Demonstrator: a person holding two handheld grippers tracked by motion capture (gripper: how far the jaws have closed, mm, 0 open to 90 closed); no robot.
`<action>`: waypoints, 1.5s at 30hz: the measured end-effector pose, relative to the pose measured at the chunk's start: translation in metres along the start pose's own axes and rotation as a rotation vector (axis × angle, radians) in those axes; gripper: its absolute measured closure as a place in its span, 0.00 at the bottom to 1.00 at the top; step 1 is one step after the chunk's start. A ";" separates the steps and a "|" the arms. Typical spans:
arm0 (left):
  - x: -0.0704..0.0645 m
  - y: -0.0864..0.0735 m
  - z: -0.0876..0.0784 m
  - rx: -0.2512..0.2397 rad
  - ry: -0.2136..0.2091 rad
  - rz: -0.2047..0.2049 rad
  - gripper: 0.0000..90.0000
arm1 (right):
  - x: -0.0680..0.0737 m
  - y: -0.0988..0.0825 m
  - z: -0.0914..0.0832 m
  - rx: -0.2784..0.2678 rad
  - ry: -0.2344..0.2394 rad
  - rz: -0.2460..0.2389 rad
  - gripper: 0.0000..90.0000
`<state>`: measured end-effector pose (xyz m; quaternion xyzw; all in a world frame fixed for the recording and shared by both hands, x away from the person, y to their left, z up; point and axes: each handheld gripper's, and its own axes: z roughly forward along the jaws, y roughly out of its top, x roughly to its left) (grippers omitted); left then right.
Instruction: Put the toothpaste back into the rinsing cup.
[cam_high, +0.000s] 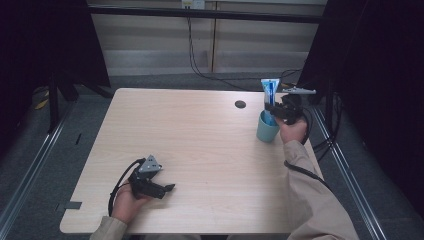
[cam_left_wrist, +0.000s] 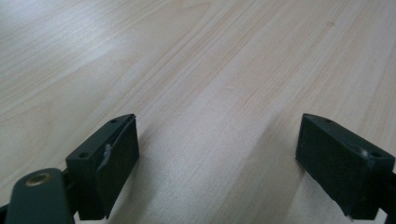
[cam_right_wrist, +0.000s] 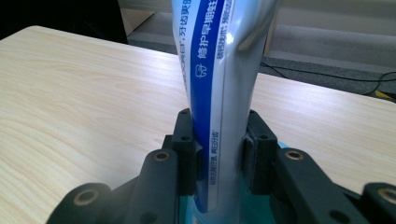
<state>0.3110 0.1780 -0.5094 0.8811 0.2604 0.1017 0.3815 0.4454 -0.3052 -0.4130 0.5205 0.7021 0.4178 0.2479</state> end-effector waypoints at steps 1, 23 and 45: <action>0.000 0.000 0.000 0.000 0.000 0.000 0.14 | 0.000 -0.001 0.000 0.003 0.002 -0.005 0.78; 0.001 0.000 0.000 0.006 0.000 0.009 0.14 | 0.000 -0.013 -0.003 0.035 -0.011 -0.005 0.76; 0.000 0.000 0.000 0.004 0.000 0.006 0.14 | 0.000 -0.007 -0.006 0.033 -0.025 0.010 0.57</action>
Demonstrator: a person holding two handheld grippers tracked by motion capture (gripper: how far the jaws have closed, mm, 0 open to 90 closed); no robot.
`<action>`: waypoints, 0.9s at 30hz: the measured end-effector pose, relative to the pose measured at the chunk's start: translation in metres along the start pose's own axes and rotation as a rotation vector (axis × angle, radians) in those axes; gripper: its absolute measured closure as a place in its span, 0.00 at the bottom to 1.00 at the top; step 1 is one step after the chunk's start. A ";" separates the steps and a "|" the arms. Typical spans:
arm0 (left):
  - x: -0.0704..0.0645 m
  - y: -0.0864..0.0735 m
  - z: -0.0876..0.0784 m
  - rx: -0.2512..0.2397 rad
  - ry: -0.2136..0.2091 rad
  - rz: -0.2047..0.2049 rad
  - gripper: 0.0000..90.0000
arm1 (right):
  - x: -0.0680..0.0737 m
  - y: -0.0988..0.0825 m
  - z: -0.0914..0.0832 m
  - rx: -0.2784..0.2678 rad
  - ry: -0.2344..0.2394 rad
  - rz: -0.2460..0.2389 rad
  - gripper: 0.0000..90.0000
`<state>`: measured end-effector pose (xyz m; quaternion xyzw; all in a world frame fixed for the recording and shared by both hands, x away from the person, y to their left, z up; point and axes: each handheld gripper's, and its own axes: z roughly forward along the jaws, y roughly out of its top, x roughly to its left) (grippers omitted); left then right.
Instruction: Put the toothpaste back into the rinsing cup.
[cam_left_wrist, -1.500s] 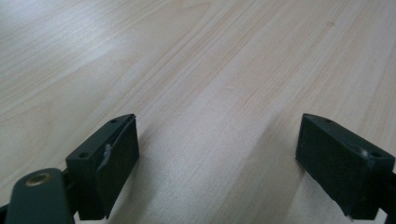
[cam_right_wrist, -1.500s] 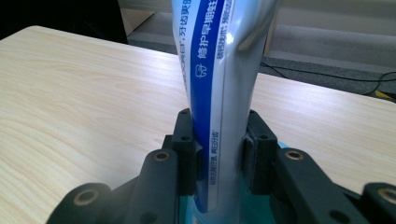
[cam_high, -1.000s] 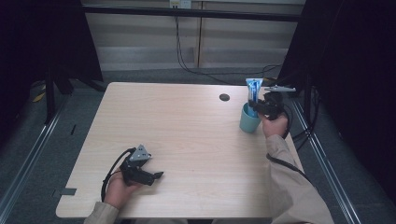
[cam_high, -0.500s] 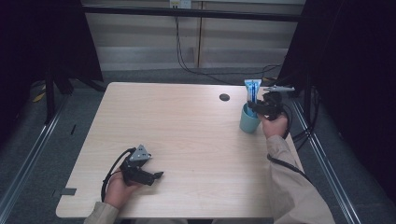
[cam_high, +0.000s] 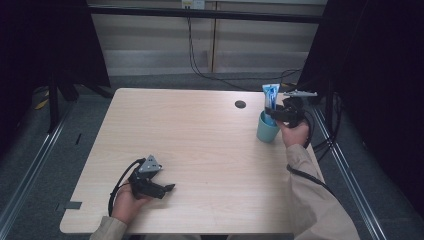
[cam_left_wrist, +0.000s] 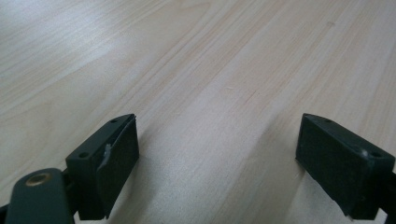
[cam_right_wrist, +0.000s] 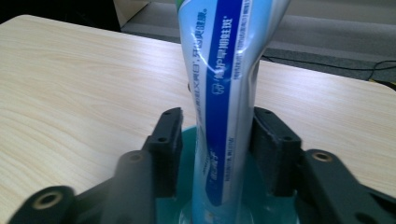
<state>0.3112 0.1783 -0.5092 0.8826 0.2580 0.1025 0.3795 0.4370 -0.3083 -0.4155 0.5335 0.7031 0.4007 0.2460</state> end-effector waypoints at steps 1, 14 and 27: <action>0.000 0.000 0.000 0.002 -0.001 0.003 0.14 | 0.000 0.000 0.000 0.001 0.004 0.005 0.56; 0.000 0.000 0.000 0.000 -0.001 0.000 0.14 | -0.001 0.001 -0.002 0.003 0.007 0.014 0.39; 0.000 0.000 0.000 0.000 -0.001 0.000 0.14 | 0.001 0.002 -0.005 0.010 0.011 0.016 0.31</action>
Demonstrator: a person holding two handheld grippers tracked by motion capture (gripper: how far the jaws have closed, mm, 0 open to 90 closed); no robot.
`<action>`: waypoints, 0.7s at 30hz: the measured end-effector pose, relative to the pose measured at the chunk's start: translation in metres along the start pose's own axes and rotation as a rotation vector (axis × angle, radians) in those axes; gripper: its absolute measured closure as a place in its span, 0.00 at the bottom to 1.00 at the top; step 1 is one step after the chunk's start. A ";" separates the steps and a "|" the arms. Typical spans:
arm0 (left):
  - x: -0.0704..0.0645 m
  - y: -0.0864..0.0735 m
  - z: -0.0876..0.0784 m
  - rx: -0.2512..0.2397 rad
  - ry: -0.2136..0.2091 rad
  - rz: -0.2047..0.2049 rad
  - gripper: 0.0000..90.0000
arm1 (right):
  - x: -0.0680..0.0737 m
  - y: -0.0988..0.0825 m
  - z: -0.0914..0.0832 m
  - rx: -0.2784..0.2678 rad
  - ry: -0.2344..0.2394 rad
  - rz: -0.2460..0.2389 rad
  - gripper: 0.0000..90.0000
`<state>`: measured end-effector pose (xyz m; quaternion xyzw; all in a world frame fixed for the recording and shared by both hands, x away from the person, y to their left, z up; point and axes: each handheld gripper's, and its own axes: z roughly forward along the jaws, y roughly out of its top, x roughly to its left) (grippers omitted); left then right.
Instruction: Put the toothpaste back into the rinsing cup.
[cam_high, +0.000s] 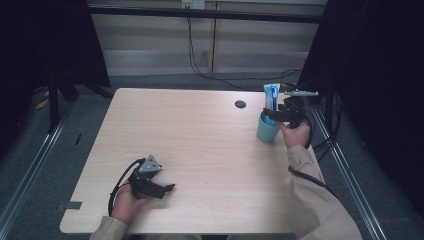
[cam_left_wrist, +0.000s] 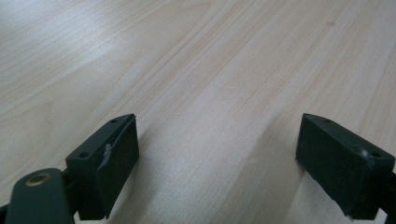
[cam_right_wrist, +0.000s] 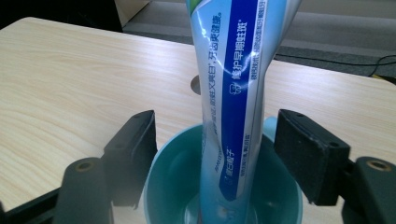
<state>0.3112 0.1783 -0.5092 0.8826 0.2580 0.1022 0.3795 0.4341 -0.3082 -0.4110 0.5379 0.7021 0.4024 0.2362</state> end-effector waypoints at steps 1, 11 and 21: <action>0.000 0.000 0.000 0.000 0.000 0.000 0.14 | 0.000 0.000 0.000 0.001 0.000 0.001 0.30; 0.000 0.000 0.000 0.002 -0.001 0.003 0.14 | 0.001 0.000 -0.004 0.014 -0.006 0.005 0.21; 0.000 0.000 0.000 0.003 0.000 0.004 0.14 | 0.006 0.001 -0.009 0.026 0.018 -0.008 0.17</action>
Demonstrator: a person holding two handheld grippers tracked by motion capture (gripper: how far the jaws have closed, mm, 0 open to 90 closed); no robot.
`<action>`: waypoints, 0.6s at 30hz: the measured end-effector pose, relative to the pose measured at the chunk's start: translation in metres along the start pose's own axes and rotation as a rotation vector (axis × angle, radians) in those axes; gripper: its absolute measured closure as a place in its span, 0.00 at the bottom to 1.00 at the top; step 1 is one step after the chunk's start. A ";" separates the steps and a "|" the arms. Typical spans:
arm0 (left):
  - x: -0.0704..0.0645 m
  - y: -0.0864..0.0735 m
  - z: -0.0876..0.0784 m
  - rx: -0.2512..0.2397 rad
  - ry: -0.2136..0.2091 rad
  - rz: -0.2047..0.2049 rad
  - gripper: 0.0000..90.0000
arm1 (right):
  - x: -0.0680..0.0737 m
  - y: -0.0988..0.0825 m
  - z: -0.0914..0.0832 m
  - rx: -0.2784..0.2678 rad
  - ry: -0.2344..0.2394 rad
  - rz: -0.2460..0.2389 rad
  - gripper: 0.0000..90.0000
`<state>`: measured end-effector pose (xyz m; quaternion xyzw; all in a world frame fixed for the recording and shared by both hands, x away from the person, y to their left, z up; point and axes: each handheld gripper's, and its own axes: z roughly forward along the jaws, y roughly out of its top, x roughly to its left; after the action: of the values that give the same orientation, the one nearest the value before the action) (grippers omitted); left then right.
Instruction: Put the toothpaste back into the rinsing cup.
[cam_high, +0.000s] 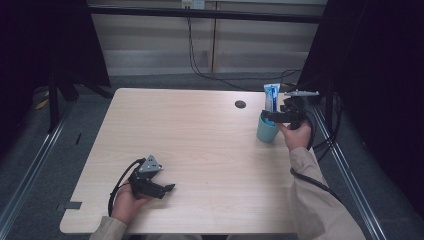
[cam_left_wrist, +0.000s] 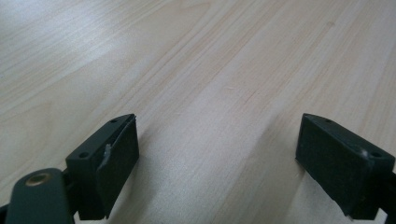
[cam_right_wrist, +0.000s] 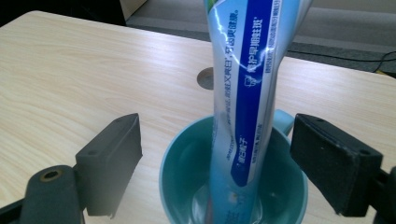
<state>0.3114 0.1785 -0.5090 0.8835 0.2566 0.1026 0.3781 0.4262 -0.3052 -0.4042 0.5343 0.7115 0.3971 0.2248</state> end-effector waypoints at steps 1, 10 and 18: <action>0.000 0.000 0.000 -0.001 0.000 0.000 0.14 | 0.001 0.000 -0.001 0.006 0.003 0.004 0.17; 0.000 0.000 0.000 0.000 0.000 0.000 0.14 | 0.007 0.001 -0.010 0.005 0.032 0.001 0.17; 0.000 0.000 0.000 0.000 0.000 0.000 0.14 | 0.014 0.001 -0.018 0.006 0.056 -0.023 0.17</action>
<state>0.3114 0.1784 -0.5090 0.8835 0.2566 0.1025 0.3783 0.4082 -0.2975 -0.3916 0.5155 0.7248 0.4071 0.2079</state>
